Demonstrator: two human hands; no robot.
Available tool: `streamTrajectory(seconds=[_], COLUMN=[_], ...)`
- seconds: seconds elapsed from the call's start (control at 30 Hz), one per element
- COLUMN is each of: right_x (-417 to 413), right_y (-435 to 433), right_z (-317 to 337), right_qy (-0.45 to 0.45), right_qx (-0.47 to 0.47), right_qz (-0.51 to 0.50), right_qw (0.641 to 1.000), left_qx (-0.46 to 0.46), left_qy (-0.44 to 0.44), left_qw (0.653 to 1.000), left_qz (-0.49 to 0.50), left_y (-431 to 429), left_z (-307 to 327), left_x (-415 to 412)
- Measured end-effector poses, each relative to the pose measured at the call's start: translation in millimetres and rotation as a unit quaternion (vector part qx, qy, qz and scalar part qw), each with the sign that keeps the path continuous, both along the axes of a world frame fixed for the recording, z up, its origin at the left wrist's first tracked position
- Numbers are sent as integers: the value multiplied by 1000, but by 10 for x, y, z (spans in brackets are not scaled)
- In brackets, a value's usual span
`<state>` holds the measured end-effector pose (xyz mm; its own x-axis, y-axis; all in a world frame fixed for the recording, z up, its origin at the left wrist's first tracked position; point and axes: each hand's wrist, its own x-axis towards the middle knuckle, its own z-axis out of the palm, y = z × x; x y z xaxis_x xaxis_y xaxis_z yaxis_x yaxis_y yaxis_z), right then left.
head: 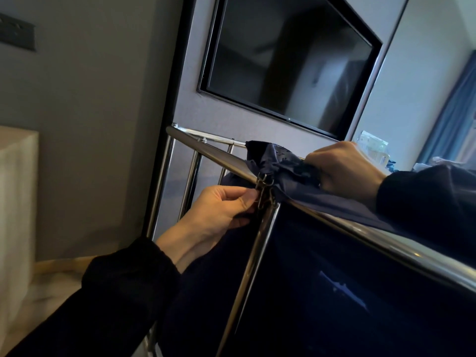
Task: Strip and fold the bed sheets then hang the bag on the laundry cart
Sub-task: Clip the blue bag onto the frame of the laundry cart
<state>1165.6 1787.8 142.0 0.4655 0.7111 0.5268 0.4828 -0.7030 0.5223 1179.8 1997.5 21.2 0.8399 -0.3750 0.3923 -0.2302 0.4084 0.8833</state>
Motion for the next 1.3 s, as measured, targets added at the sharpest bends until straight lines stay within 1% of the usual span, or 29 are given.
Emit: streamTrajectory(seconds=[0.1,0.2,0.4,0.63,0.77,0.87,0.97,1.07,1.13,1.2,1.3], right_x=[-12,-39,-26,-1,4,19,39,37,26,14,19], right_y=[-12,-2,-2,-21,-2,2,-11,-2,18,23,-14], right_z=[25,24,14,2,-6,-4,-6,-7,-9,-12,-4], right_qy=[-13,-18,-16,-12,-10,-10,-11,-9,-5,1,6], right_qx=[-2,3,9,2,-4,-7,-12,-13,-12,-12,-14], right_qz=[-29,-48,-50,-47,-51,-58,-67,-67,-58,-57,-70], right_qw=[1000,999,999,999,999,998,998,998,998,998,997], left_qx=[14,-2,-15,-21,-3,11,13,37,33,19,7], left_qy=[8,28,36,23,13,28,56,57,63,67,58], left_qw=[1000,999,999,999,1000,999,995,988,984,983,990], left_qz=[22,37,12,19,1,-22,-81,-141,-163,-167,-130], left_y=[28,49,42,52,77,77,99,100,83,73,90], left_z=[59,83,90,107,127,149,187,228,240,234,202], left_x=[-6,10,4,26,61,117,170,174,181,188,163])
